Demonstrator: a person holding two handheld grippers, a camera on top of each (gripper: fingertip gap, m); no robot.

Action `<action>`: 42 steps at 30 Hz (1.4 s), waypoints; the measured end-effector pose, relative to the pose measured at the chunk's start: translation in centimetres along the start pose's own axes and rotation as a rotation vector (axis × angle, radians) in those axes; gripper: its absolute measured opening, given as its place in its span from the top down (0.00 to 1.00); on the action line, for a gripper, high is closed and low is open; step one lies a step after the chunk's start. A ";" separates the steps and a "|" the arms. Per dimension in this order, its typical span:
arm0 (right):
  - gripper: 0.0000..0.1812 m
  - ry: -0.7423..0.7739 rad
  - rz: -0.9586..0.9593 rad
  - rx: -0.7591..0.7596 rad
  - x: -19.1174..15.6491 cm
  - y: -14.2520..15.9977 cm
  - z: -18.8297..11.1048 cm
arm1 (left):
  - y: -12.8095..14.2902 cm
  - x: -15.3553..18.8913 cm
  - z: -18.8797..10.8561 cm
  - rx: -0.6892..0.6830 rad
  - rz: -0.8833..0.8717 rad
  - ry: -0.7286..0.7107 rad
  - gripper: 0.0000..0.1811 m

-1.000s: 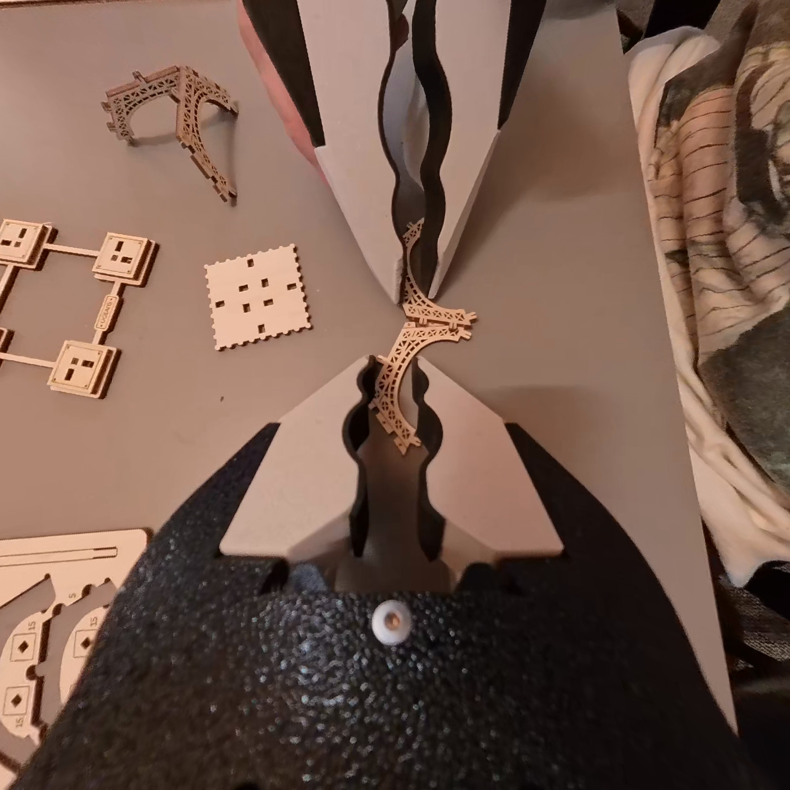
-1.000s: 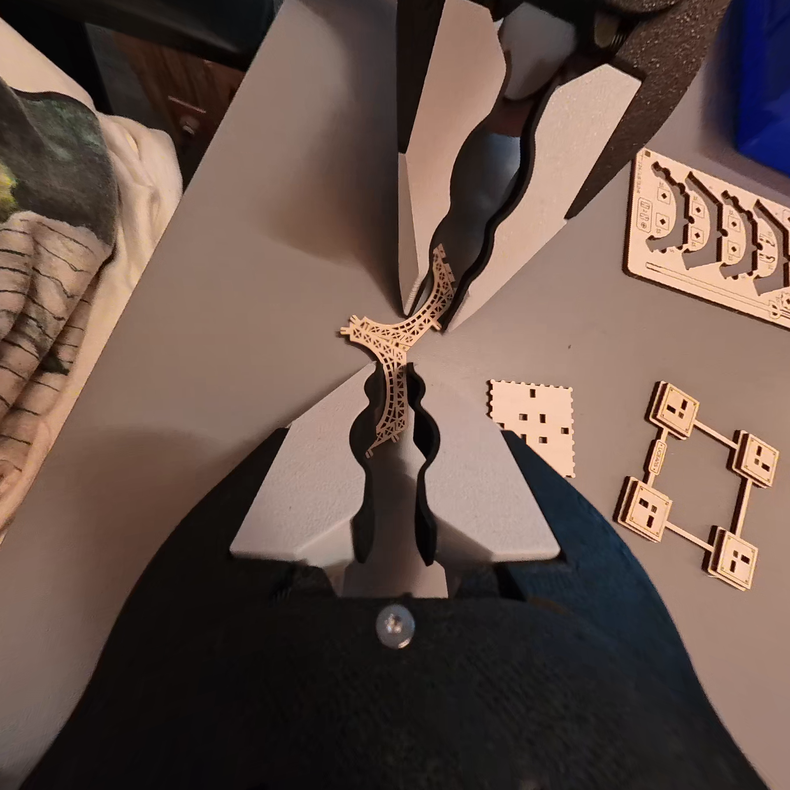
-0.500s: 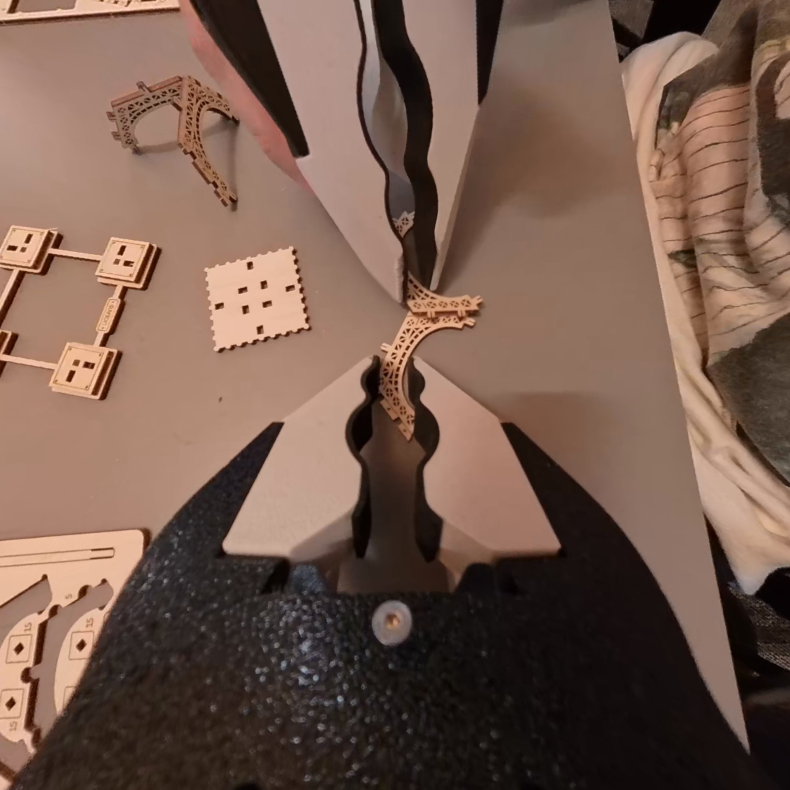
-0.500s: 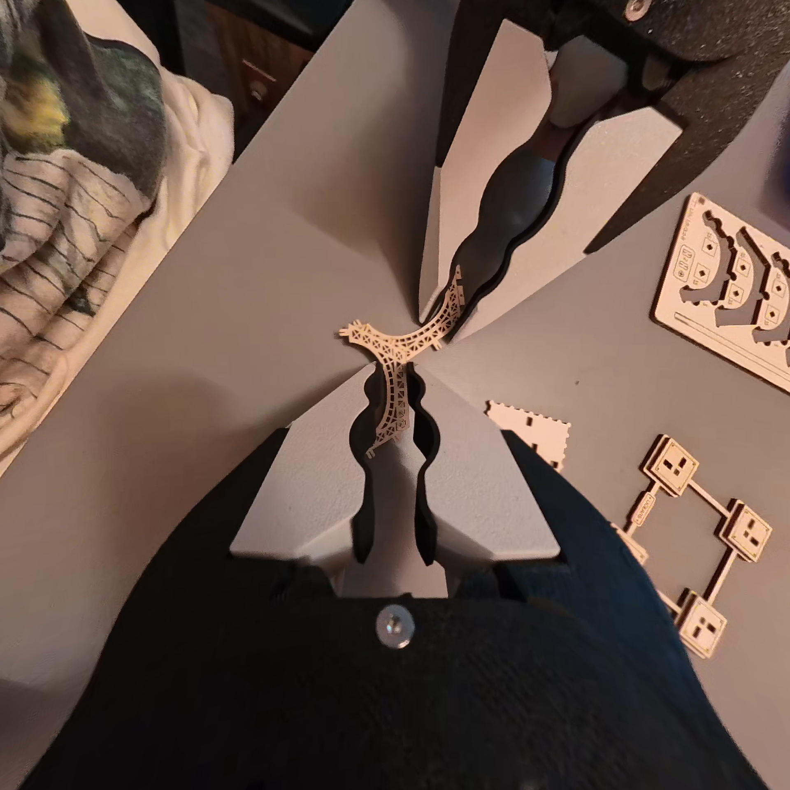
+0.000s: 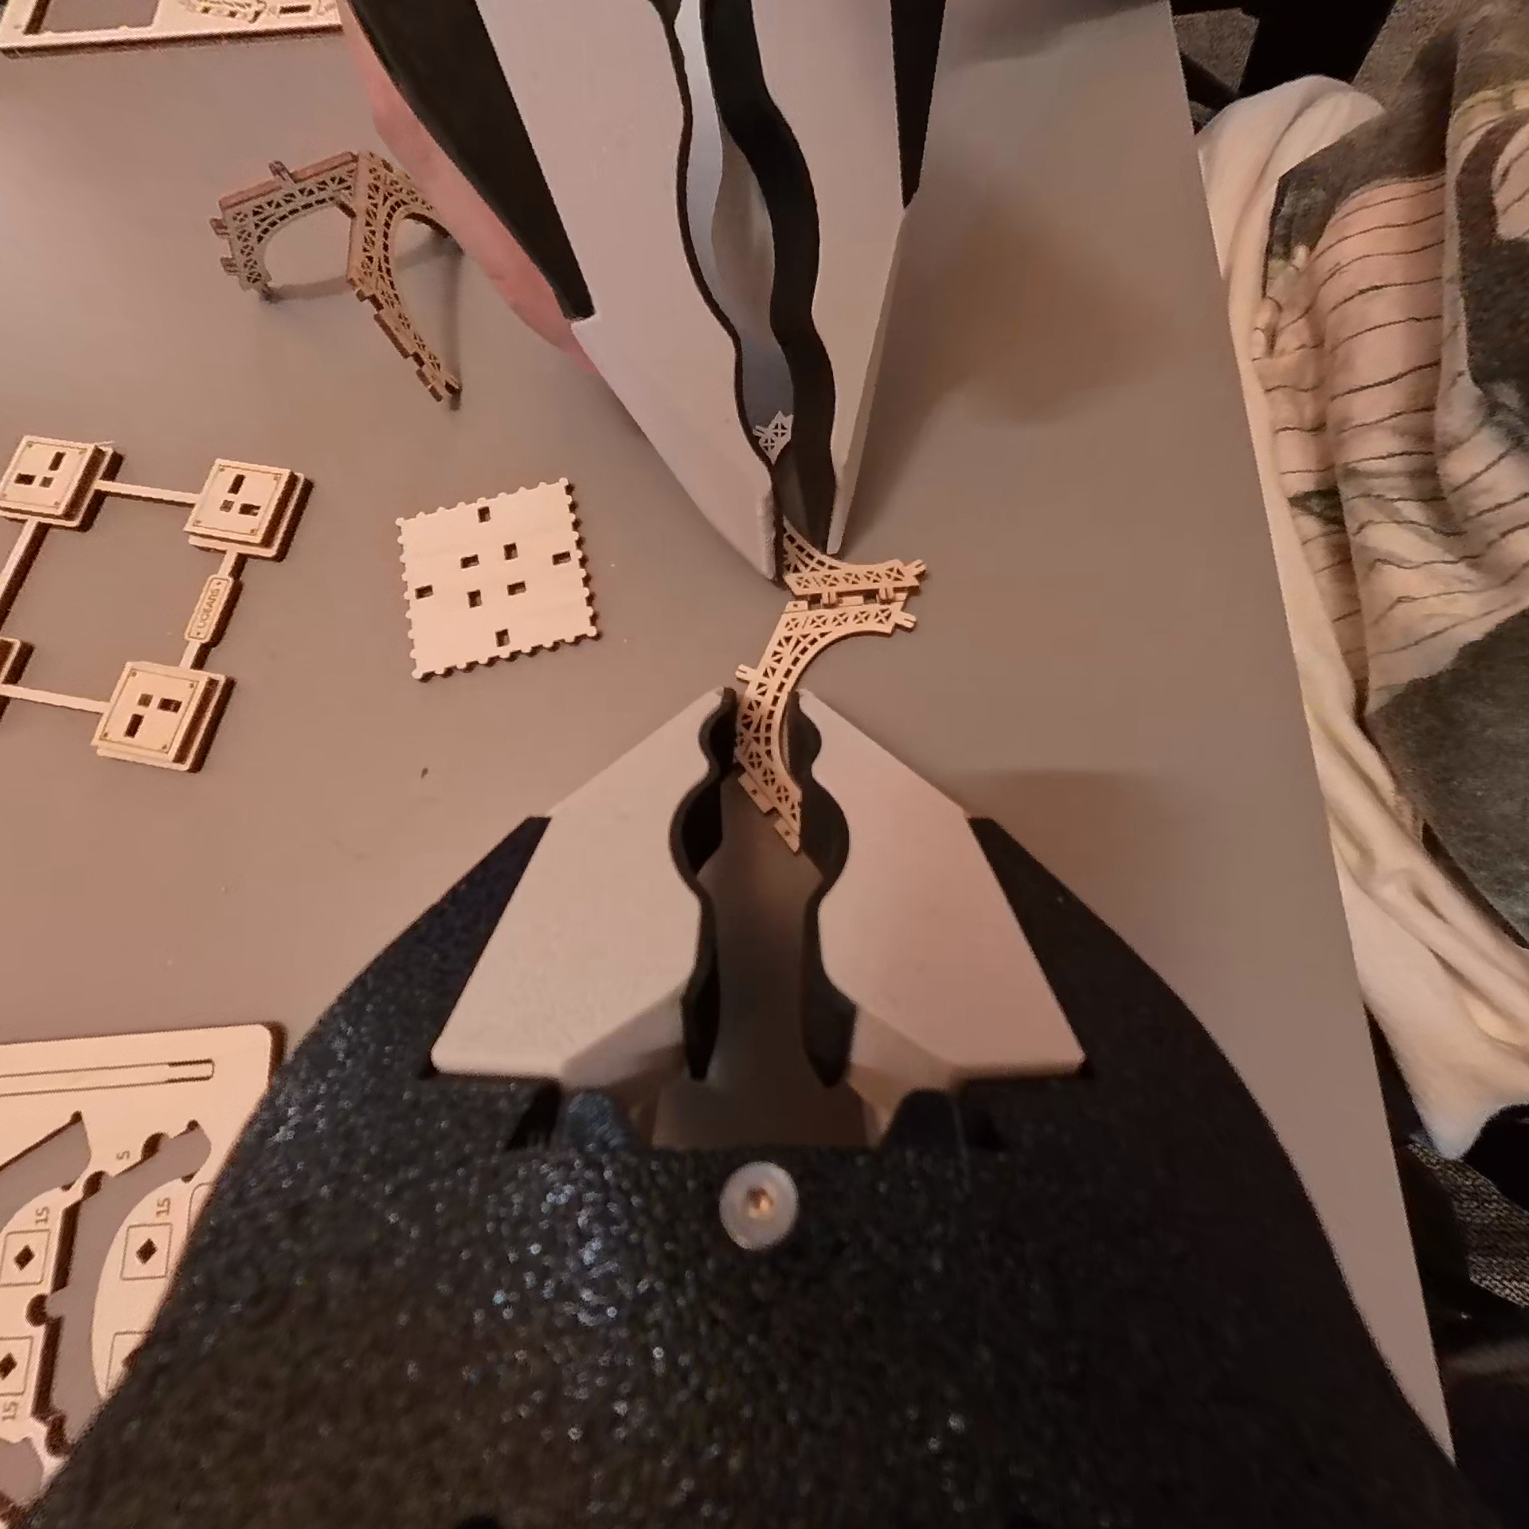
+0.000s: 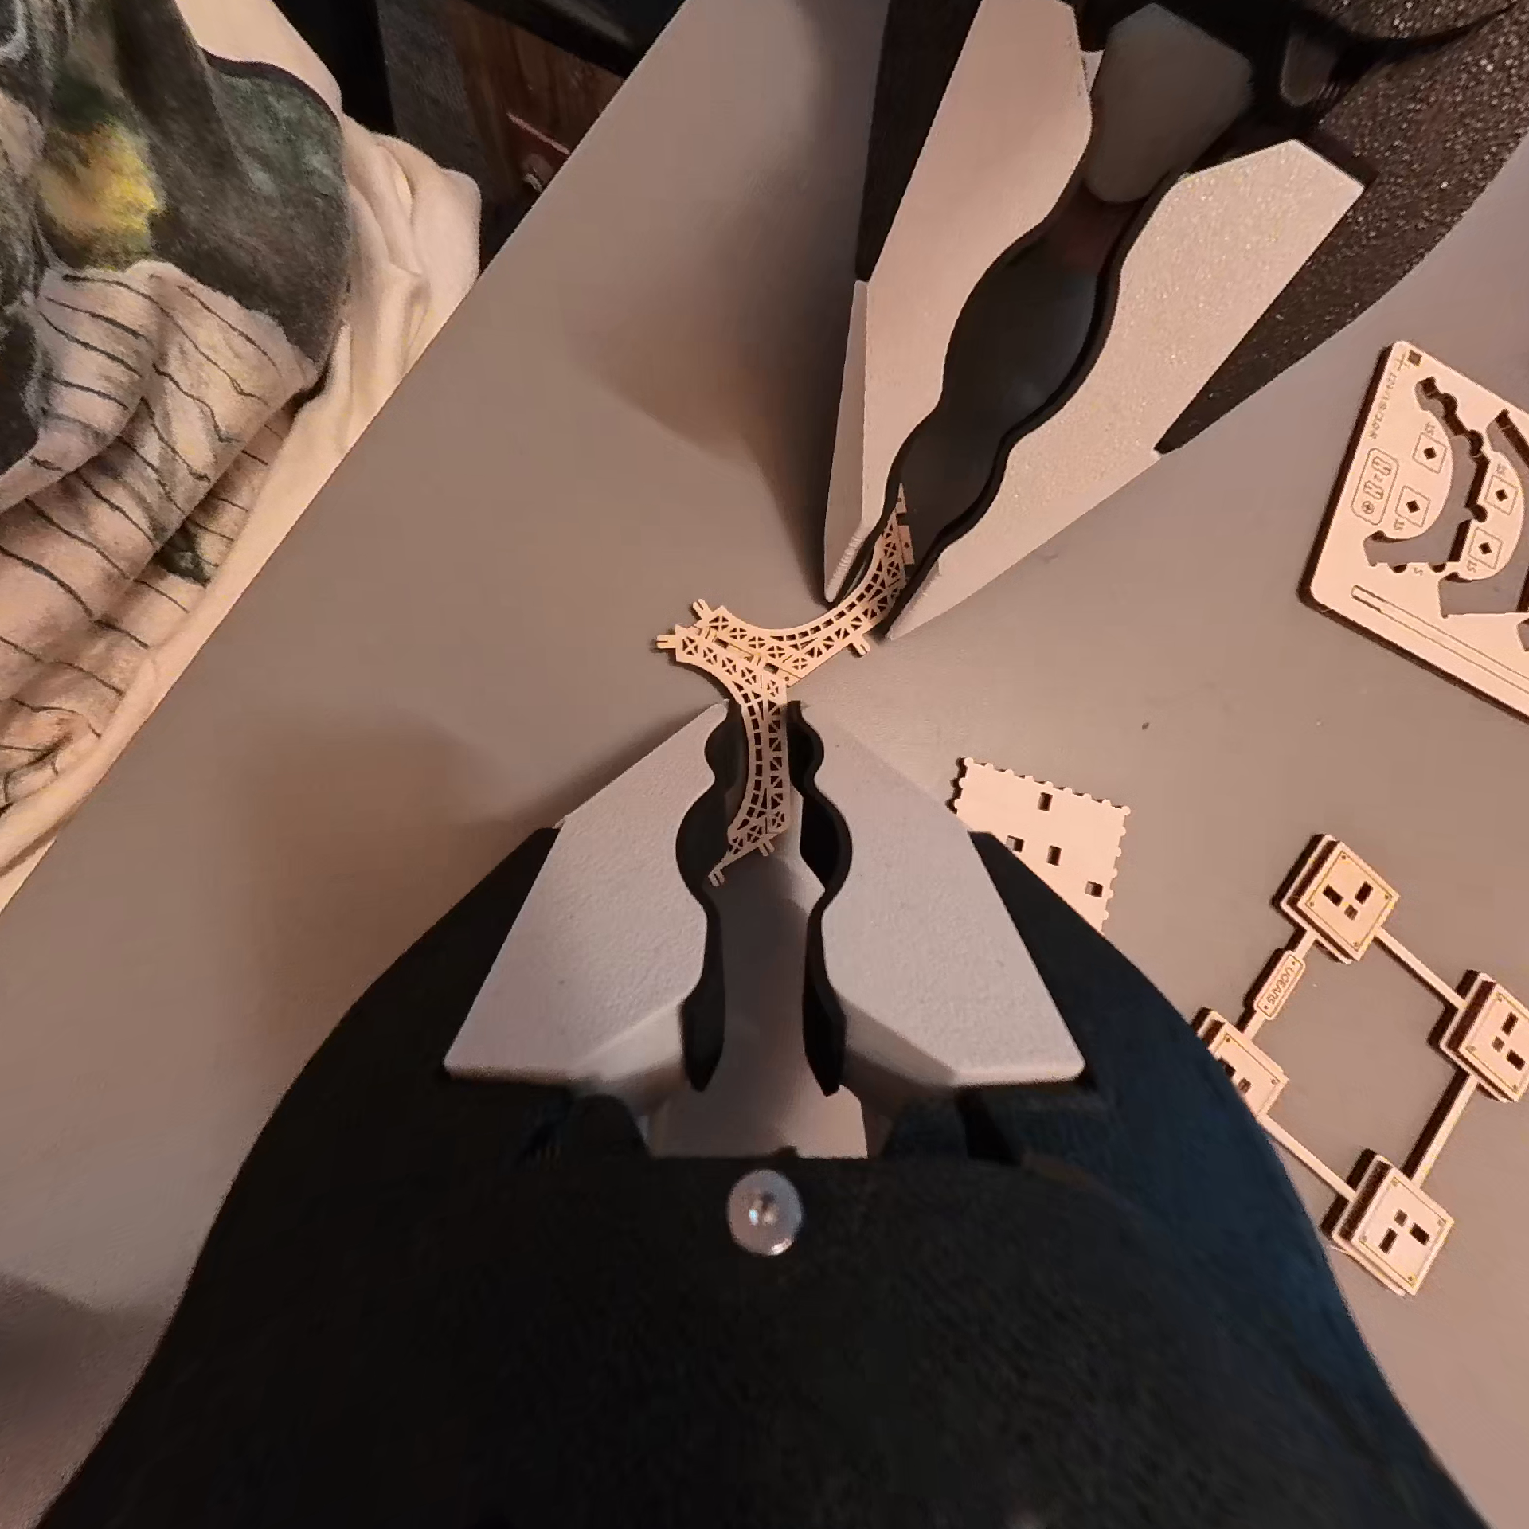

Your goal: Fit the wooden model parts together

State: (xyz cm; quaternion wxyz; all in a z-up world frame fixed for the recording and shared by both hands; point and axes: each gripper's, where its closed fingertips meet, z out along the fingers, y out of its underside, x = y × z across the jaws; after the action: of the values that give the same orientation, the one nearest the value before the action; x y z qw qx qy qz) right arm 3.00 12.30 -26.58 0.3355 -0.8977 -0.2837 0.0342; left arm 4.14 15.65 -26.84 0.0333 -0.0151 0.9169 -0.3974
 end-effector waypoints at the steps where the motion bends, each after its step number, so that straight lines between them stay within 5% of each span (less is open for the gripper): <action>1: 0.95 -0.001 -0.005 0.000 -0.1 0.1 0.0 | 0.0 0.0 0.0 0.000 0.001 0.000 0.95; 31: 0.95 -0.037 -0.045 -0.058 -0.1 0.3 0.1 | -0.1 0.0 0.0 -0.032 0.014 -0.021 0.95; 42: 0.87 0.047 -0.030 -0.071 0.4 0.2 -0.8 | 0.0 0.1 0.0 -0.034 -0.001 -0.055 0.96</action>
State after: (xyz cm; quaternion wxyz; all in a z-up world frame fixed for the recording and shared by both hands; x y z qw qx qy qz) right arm 3.60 11.94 -26.03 0.3104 -0.9052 -0.2903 -0.0021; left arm 4.02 15.65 -26.78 0.0580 -0.0269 0.9223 -0.3812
